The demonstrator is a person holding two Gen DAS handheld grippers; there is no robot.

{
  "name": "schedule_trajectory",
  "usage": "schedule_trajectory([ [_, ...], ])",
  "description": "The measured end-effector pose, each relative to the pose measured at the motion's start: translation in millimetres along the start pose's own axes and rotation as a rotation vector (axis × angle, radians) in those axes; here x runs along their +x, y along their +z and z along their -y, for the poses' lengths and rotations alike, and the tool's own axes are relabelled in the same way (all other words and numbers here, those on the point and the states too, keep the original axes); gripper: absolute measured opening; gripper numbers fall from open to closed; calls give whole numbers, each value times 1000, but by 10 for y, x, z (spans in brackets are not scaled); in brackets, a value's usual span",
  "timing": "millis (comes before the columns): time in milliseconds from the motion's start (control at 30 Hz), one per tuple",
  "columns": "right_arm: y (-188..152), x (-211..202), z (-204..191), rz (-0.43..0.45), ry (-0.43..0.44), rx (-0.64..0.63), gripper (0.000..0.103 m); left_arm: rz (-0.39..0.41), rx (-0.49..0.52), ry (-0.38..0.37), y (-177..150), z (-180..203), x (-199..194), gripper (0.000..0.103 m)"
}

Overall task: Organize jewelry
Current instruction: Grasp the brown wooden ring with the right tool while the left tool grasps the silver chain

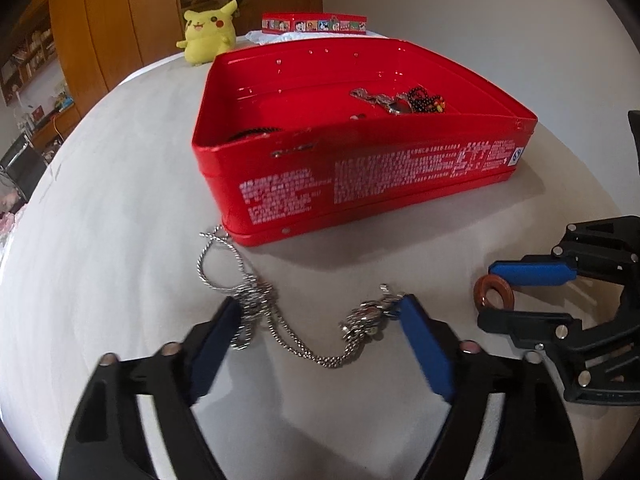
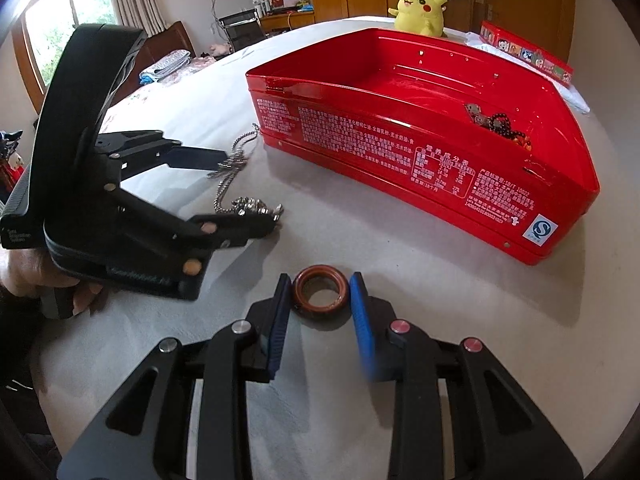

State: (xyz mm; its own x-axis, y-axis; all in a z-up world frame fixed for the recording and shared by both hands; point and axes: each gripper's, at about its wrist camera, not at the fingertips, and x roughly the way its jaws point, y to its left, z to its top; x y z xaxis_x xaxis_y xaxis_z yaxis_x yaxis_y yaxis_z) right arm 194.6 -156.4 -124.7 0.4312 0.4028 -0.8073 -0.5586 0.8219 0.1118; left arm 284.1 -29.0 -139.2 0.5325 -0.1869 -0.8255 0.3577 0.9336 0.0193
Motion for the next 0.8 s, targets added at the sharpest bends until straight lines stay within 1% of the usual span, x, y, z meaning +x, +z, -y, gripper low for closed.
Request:
schedule_trajectory([
  [67,-2,1,2,0,1,-2,28,5,0,-2,12,1,-6,59],
  [100,-2,0,4,0,3,-2,28,9,-2,-6,15,-2,-10,55],
  [167,-7,-1,4,0,6,0,29,13,-7,-17,14,-11,-24,37],
  [200,-9,-2,5,1,7,1,29,16,-11,-28,10,-18,-36,32],
  [233,-11,-4,4,1,6,2,29,18,-16,-38,3,-29,-50,21],
  [267,-9,-3,2,1,5,2,29,19,-22,-48,-7,-40,-54,15],
  [333,-10,-3,-2,2,2,1,29,22,-37,-81,-38,-75,-78,15],
  [400,-15,-7,-4,2,2,3,29,22,-40,-97,-65,-81,-104,15],
  [800,-18,-48,9,7,8,12,28,34,-48,-91,-133,-123,-227,14],
])
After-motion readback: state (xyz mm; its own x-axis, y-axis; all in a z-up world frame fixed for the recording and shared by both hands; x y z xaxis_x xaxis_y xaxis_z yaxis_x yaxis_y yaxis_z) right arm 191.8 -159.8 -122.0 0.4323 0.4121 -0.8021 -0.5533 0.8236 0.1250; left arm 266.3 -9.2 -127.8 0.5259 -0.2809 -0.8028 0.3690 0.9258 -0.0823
